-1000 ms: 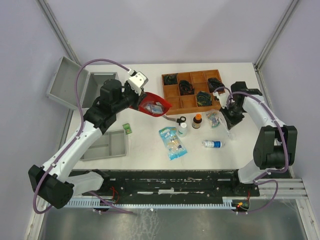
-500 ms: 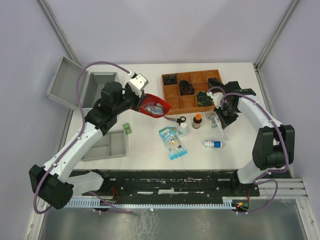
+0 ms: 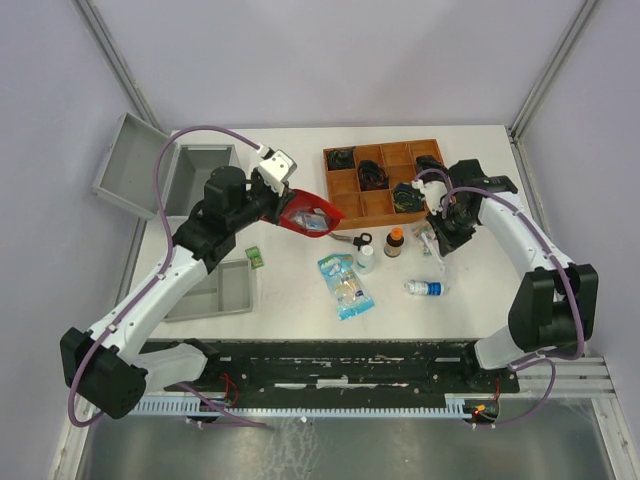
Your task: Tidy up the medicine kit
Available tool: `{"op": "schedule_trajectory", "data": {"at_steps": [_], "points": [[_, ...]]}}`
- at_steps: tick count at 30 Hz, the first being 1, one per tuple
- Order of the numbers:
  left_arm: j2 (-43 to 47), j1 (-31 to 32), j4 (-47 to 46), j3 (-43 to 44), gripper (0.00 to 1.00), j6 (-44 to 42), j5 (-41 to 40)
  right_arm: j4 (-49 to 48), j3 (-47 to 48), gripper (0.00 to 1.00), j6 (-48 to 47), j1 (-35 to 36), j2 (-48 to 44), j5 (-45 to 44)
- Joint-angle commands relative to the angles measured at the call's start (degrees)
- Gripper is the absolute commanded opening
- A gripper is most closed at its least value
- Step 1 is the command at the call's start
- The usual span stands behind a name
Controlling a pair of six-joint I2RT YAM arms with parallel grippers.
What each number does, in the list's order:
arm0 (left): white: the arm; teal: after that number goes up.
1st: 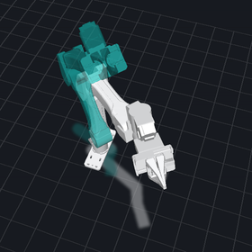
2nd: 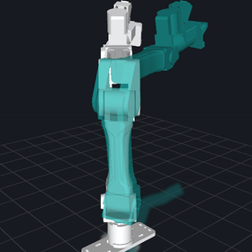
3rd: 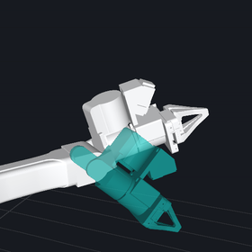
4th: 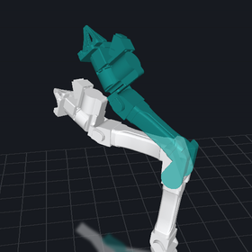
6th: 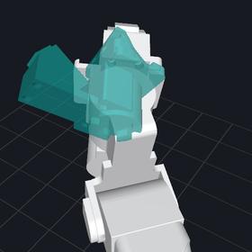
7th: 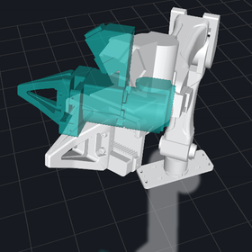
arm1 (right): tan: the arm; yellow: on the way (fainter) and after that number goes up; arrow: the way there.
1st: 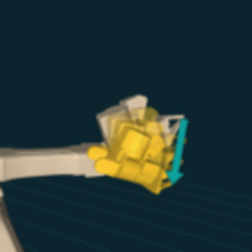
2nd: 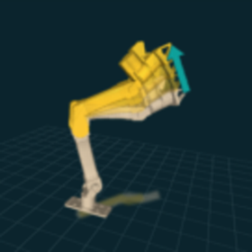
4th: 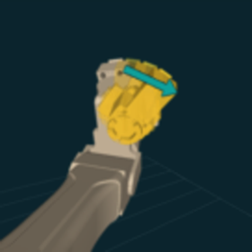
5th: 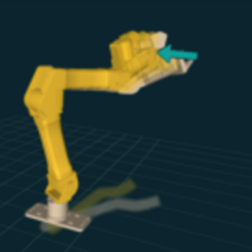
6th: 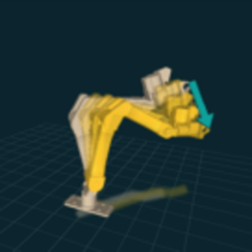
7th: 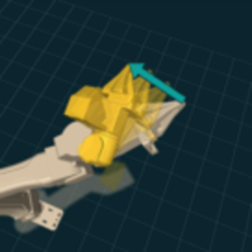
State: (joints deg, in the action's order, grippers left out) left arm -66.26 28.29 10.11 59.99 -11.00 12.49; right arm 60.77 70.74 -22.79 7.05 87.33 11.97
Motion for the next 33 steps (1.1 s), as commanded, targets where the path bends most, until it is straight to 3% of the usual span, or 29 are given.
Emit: {"op": "schedule_trajectory", "data": {"at_steps": [1, 12, 19, 26, 28, 31, 33], "points": [[1.81, -0.31, -4.26, 0.27, 0.03, 1.98, -0.11, 0.15, 1.23, 0.01, -0.16, 2.5, -2.18, -1.49], [2.5, -1.12, -4.86, 0.19, 0.03, 2.1, -5.51, -3.88, -2.27, 0.01, -1.14, 14.35, -9.71, 0.14], [0.39, -1.81, -6.61, 2.52, 0.03, -0.03, -8.63, -0.81, -2.41, 0.01, -3.38, 21.98, -12.66, 6.61], [-0.54, -1.76, -5.81, 6.94, 0.03, 0.34, -8.27, -9.31, -11.55, 0.02, -7.01, 28.61, -12.74, 2.23], [-0.53, -1.75, -5.68, 7.28, 0.03, 0.82, -8.02, -11.67, -13.1, 0.08, -6.53, 29.23, -11.82, 1.35], [-0.39, -1.81, -5.47, 7.42, 0.03, 0.85, -7.76, -11.48, -12.82, 0.25, -6.25, 29.61, -11.31, 1.44], [-0.32, -1.8, -5.4, 7.27, 0.03, 0.61, -7.7, -11.63, -12.65, 0.44, -6.11, 29.6, -12.68, 0.64]]}}
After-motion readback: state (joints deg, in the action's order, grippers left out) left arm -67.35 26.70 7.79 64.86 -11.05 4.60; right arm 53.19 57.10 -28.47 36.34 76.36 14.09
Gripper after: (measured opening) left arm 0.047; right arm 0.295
